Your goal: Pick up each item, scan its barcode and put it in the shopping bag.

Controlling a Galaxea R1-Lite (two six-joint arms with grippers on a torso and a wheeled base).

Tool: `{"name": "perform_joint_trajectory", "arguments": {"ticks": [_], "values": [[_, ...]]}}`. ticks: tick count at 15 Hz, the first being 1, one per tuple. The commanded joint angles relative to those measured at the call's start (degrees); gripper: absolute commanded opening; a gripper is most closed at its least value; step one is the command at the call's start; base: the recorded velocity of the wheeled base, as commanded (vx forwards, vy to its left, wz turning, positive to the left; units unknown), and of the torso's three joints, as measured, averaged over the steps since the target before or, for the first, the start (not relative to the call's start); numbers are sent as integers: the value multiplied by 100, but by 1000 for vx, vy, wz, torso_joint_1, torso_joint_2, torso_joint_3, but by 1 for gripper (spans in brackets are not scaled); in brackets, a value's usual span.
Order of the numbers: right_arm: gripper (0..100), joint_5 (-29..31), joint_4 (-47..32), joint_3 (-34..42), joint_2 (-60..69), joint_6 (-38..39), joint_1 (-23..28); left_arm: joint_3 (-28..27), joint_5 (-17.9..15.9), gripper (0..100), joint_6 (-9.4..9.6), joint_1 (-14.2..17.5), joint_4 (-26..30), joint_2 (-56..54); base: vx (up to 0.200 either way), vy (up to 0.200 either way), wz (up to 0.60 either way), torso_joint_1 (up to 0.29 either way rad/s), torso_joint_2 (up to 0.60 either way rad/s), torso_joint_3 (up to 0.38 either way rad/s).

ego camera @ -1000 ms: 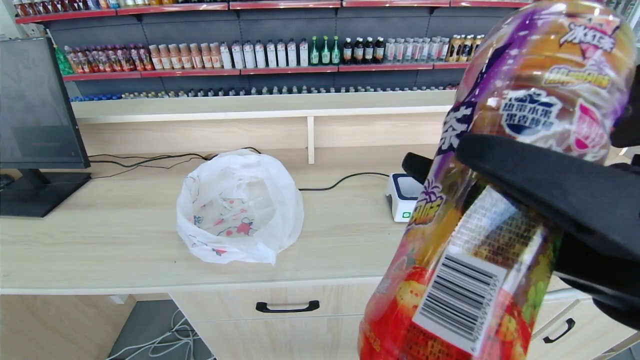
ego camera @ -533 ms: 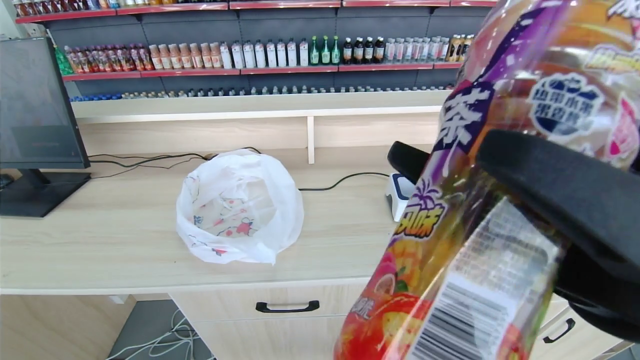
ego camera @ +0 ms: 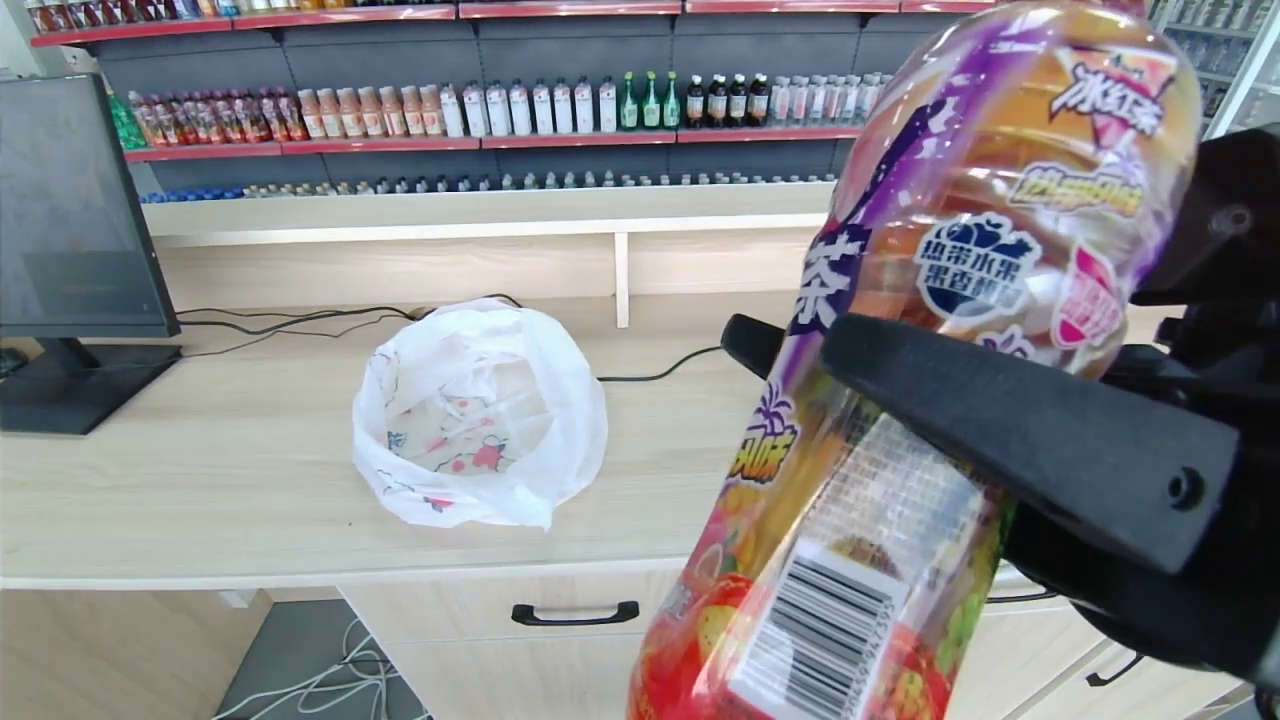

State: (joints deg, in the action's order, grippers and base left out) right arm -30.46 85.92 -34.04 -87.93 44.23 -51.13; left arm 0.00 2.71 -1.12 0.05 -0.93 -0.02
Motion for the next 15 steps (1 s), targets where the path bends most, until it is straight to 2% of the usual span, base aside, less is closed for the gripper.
{"name": "perform_joint_trajectory", "arguments": {"ticks": [1, 2, 5, 9, 11, 12, 15], "values": [[0, -12, 4, 46, 48, -169, 15, 0, 2, 100, -2, 4, 5, 2, 0, 0, 0, 0, 0, 0], [0, -30, -5, 29, 48, -283, 59, 0, 2, 100, -2, 4, 5, 2, 0, 0, 0, 0, 0, 0], [0, -302, -75, -165, 13, -1092, 780, 0, 2, 100, -2, 4, -4, 2, 0, 0, 0, 0, 0, 0], [0, -267, -119, 108, -5, -2173, 1448, 0, 2, 100, -2, 4, -4, 2, 0, 0, 0, 0, 0, 0], [0, -241, -216, 90, 22, -2779, 1615, 0, 2, 100, -2, 4, -4, 2, 0, 0, 0, 0, 0, 0], [0, -153, -453, 152, 57, -3271, 1703, 0, 2, 100, -2, 4, -4, 2, 0, 0, 0, 0, 0, 0], [0, 436, -726, 55, 30, -3746, 1966, 0, 2, 100, -2, 4, -4, 2, 0, 0, 0, 0, 0, 0]]}}
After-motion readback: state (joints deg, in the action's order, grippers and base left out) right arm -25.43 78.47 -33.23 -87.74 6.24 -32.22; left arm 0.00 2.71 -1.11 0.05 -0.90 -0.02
